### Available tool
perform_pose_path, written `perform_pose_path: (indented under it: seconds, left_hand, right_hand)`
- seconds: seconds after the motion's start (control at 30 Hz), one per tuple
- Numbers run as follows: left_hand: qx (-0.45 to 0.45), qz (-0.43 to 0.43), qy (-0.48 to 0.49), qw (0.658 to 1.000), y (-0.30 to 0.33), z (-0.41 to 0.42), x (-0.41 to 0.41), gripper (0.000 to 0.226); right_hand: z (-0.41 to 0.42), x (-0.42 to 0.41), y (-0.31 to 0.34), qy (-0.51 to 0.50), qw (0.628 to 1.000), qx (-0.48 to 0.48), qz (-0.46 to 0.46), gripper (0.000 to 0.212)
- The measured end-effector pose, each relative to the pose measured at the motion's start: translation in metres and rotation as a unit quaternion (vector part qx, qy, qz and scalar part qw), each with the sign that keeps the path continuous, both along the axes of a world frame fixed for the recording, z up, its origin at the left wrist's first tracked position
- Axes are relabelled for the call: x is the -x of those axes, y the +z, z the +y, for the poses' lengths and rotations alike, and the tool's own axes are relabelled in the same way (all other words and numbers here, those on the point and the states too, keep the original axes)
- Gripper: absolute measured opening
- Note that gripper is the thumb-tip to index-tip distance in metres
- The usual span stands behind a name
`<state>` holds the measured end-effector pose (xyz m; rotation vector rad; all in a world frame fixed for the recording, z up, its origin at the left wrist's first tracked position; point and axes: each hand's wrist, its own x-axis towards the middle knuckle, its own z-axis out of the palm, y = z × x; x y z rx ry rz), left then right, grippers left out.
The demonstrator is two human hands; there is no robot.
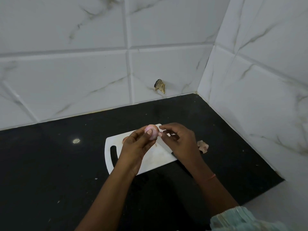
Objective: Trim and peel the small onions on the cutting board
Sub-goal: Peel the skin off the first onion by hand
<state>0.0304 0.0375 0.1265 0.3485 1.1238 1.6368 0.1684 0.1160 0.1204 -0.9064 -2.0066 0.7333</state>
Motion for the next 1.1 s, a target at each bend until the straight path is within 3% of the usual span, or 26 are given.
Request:
perform_pose_path:
  seconds: [0.3, 0.47, 0.57, 0.7, 0.87, 1.1]
  left_hand:
    - [0.014, 0.094, 0.017, 0.995, -0.002, -0.005, 0.002, 0.038]
    - [0.016, 0.120, 0.011, 0.993, -0.002, -0.007, 0.003, 0.031]
    - [0.016, 0.136, -0.001, 0.991, 0.000, -0.008, 0.004, 0.030]
    - [0.019, 0.137, -0.011, 0.990, 0.003, -0.009, 0.004, 0.016]
    - [0.028, 0.115, -0.018, 0.993, 0.005, -0.008, 0.003, 0.010]
    - [0.005, 0.112, -0.006, 0.994, 0.003, -0.007, 0.003, 0.021]
  right_hand:
    - [-0.005, 0.004, 0.003, -0.013, 0.990, -0.119, -0.074, 0.011]
    - [-0.006, 0.006, 0.012, -0.005, 0.979, -0.135, -0.153, 0.013]
    - [-0.007, 0.006, 0.017, 0.031, 0.981, -0.110, -0.159, 0.025]
    - [-0.009, 0.003, 0.021, 0.048, 0.992, -0.005, -0.115, 0.004]
    - [-0.006, 0.001, 0.021, 0.035, 0.993, 0.090, -0.062, 0.005]
    - [-0.015, 0.000, 0.018, -0.020, 0.994, -0.068, -0.087, 0.024]
